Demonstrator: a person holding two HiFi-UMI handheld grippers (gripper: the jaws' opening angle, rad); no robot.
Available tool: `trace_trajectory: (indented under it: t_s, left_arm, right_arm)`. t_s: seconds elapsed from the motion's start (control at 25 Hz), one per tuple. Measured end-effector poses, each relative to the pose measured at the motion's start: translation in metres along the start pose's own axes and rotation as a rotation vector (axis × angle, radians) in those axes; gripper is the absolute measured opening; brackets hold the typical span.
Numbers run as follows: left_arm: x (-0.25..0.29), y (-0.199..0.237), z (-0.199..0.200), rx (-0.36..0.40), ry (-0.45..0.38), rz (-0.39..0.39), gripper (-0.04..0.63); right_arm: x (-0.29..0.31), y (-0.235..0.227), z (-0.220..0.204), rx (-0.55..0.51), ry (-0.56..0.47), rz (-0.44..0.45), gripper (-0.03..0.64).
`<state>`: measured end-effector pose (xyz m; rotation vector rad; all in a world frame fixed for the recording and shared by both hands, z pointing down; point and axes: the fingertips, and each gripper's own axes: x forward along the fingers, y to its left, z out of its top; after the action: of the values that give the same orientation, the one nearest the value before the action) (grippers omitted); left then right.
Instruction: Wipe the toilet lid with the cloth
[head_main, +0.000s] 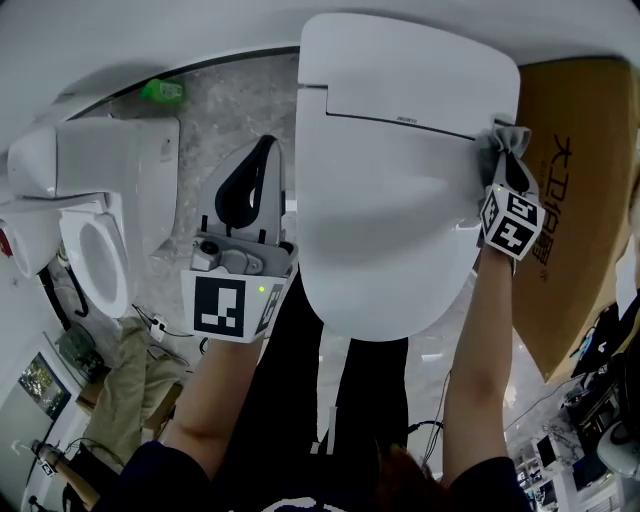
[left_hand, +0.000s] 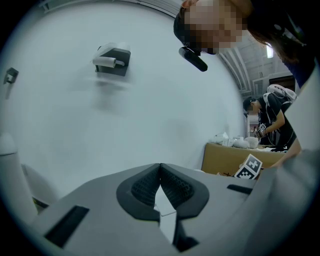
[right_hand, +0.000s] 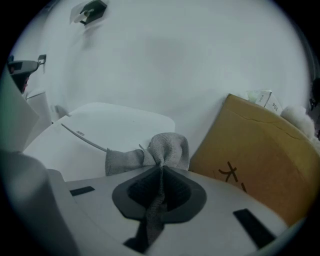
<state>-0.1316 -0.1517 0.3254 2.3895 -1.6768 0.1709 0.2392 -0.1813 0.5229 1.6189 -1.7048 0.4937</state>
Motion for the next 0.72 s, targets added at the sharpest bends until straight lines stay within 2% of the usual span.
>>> trace_trajectory:
  t_s: [0.16, 0.32, 0.72]
  left_arm:
    - [-0.002, 0.004, 0.0, -0.004, -0.005, 0.008, 0.02]
    - [-0.003, 0.008, -0.001, -0.005, -0.006, 0.016, 0.02]
    - [-0.014, 0.025, 0.0, -0.01, -0.014, 0.046, 0.02]
  right_arm:
    - [-0.005, 0.007, -0.004, 0.009, 0.002, -0.022, 0.034]
    - [-0.007, 0.034, 0.003, -0.031, -0.014, 0.005, 0.034]
    - [-0.018, 0.19, 0.044, -0.227, -0.086, 0.227, 0.034]
